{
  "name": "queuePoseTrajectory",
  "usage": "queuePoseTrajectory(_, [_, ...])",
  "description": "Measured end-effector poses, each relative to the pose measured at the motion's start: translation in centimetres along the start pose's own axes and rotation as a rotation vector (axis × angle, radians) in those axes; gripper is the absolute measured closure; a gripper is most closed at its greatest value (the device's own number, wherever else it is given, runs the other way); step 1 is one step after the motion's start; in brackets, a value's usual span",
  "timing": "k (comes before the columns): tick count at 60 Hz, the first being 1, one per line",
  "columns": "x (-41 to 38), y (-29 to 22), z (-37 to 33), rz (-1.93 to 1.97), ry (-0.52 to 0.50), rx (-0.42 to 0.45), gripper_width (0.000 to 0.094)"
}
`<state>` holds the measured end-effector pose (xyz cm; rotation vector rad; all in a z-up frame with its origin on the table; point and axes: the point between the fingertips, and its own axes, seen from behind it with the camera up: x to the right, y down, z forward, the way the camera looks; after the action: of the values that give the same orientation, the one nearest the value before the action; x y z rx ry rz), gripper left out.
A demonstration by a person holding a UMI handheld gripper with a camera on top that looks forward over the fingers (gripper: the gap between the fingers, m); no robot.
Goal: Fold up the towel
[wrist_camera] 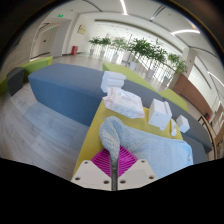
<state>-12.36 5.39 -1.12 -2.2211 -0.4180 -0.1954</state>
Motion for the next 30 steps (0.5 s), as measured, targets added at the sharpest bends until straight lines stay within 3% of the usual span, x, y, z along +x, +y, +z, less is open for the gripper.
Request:
queuePoseTrajectory(9, [-0.2,-0.6,-0.6,0.063,-0.082,0.013,0.0924])
queuePoseTrajectory(14, [1.7,-2.7,-2.4,0.122,-0.114,0.064,0.0924])
queuePoseTrajectory(21, [9.1,-5.0,-5.5,0.187,-0.057,0.134,0.0924])
queuePoseTrajectory(30, [20.7,-1.0,-4.9,0.279,0.064,0.061,0.0924])
